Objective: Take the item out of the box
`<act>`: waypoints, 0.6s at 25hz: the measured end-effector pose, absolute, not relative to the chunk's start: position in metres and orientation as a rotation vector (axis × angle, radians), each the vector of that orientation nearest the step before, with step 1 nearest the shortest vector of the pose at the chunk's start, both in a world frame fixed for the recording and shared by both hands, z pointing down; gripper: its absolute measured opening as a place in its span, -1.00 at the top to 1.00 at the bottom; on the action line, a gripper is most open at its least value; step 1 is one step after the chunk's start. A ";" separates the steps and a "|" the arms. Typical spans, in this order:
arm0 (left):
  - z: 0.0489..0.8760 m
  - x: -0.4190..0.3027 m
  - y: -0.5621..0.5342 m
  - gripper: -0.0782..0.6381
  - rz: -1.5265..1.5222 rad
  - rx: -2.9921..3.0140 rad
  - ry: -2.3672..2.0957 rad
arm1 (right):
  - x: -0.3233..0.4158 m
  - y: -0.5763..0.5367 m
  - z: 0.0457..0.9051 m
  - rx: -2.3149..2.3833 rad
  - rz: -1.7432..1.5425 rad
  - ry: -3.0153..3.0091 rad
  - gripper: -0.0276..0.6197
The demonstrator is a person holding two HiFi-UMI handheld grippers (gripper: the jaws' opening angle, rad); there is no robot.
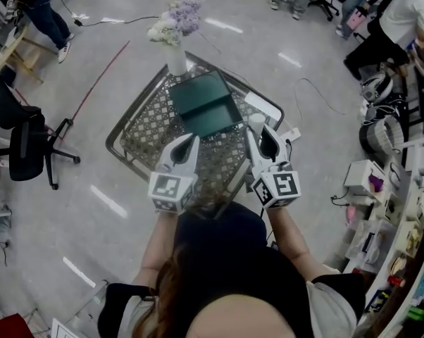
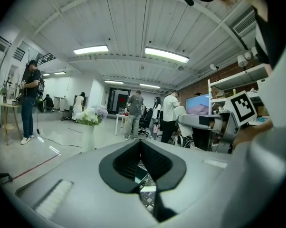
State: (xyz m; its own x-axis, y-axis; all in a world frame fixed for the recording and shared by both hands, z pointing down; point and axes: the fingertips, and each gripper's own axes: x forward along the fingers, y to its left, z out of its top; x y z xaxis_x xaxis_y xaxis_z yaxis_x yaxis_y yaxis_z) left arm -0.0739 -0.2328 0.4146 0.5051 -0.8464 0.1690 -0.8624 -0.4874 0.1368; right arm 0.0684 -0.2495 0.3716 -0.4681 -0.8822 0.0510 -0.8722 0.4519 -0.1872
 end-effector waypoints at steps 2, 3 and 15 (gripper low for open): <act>0.414 -0.072 -0.231 0.76 0.110 2.540 -1.460 | 0.069 -0.246 0.374 -1.598 -0.274 2.623 0.50; 0.415 -0.071 -0.231 0.76 0.106 2.542 -1.455 | 0.069 -0.244 0.377 -1.606 -0.269 2.623 0.50; 0.415 -0.059 -0.223 0.76 0.062 2.539 -1.442 | 0.068 -0.231 0.394 -1.637 -0.295 2.653 0.50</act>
